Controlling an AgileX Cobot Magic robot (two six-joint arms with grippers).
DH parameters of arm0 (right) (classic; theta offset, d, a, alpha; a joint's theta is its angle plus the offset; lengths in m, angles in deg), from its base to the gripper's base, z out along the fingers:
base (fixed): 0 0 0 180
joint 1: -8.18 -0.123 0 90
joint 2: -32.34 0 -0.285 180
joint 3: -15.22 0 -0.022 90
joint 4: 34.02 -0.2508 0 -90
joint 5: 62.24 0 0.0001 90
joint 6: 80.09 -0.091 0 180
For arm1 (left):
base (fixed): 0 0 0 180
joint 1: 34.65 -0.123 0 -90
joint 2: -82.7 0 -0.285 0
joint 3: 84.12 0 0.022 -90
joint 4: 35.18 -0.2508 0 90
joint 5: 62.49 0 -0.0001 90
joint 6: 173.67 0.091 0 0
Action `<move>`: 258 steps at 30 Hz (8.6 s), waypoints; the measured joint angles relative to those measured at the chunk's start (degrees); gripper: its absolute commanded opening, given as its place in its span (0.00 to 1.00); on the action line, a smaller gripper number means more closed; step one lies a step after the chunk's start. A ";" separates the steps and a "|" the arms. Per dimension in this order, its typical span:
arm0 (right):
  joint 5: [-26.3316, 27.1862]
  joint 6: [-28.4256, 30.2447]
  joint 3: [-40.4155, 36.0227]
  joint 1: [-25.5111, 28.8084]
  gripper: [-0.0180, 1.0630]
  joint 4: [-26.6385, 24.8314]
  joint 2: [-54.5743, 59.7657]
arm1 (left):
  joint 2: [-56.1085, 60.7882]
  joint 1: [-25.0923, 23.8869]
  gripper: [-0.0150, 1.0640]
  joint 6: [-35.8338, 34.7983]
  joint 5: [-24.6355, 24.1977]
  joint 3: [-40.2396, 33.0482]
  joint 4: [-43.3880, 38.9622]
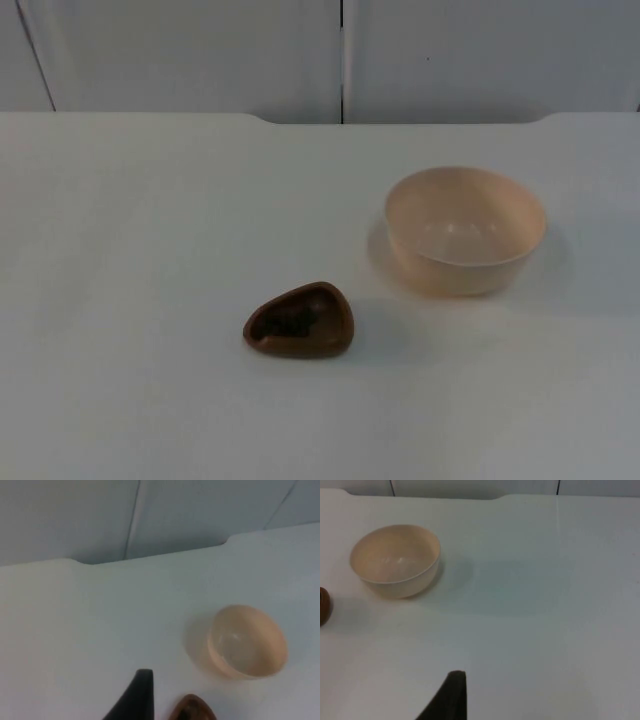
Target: Pick up the bowl with the left hand and pour the coffee beans from the cup into the bowl with the right hand.
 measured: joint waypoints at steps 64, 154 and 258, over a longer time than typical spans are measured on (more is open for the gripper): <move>0.00 -0.10 0.00 0.00 0.99 0.00 0.00 | -58.77 26.83 0.99 -37.62 -5.00 33.64 -24.78; 0.00 -0.10 0.00 0.00 0.99 0.00 0.00 | -62.90 27.61 0.01 -47.69 8.63 34.21 -35.35; 0.04 -0.10 0.00 0.00 0.99 0.00 0.00 | -17.75 25.59 0.01 -41.67 19.55 -28.86 -41.73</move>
